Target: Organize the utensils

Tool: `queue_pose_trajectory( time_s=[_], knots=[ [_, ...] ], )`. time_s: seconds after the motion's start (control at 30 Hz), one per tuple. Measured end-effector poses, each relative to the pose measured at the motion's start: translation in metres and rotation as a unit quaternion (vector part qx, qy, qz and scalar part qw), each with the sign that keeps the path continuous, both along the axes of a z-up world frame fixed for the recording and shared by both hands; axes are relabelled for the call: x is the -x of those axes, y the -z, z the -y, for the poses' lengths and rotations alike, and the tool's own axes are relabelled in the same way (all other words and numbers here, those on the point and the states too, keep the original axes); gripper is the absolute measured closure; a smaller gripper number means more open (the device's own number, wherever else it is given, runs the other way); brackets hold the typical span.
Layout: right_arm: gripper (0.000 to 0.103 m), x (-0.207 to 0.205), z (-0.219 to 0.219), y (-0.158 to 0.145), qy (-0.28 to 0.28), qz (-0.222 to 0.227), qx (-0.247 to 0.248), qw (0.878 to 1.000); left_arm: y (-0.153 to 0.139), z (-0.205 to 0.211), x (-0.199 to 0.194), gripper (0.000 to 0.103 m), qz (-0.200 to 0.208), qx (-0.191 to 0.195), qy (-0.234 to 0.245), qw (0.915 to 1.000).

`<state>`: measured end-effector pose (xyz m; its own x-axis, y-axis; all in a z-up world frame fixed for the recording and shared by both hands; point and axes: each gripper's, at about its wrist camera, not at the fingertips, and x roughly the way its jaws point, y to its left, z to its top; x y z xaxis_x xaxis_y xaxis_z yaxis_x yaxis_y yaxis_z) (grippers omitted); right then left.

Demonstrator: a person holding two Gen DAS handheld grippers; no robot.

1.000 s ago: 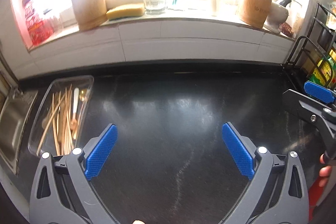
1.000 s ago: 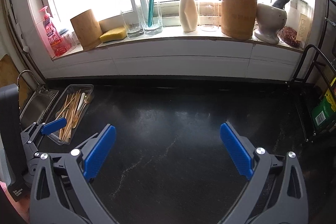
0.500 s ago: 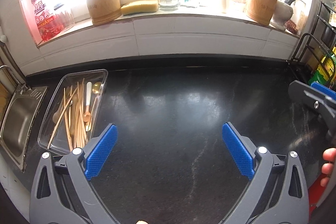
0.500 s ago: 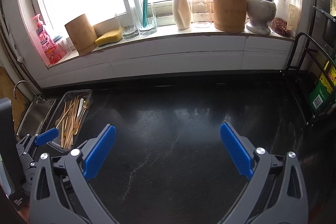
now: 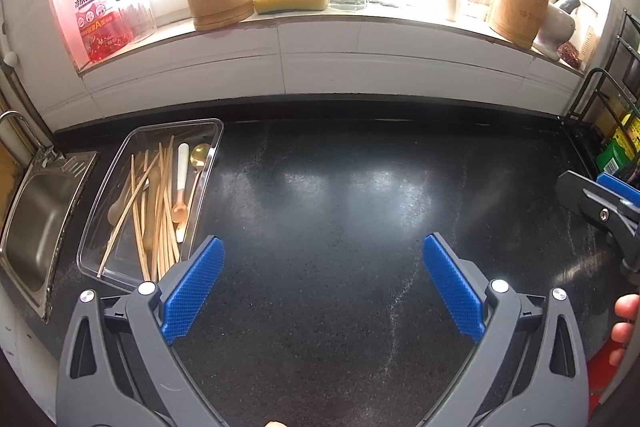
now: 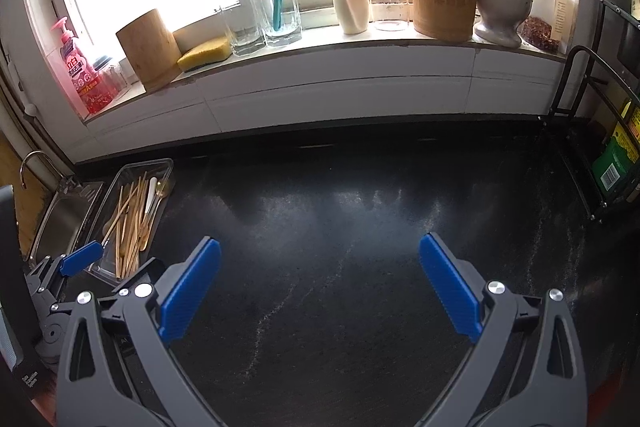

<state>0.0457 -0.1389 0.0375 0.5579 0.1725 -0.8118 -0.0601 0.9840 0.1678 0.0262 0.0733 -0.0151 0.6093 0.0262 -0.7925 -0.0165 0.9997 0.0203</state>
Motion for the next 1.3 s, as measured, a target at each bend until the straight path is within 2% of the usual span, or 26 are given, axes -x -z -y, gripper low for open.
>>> queue_pose_trajectory(
  time_s=[0.5, 1.3],
  knots=[
    [0.007, -0.007, 0.012, 0.023, 0.008, -0.025, -0.001, 1.000, 0.012, 0.008, -0.009, 0.006, -0.011, -0.001, -0.006, 0.9999],
    [0.007, -0.009, 0.018, 0.023, 0.007, -0.026, 0.001, 1.000, 0.017, 0.014, -0.012, 0.006, -0.018, 0.001, -0.008, 0.9998]
  ],
)
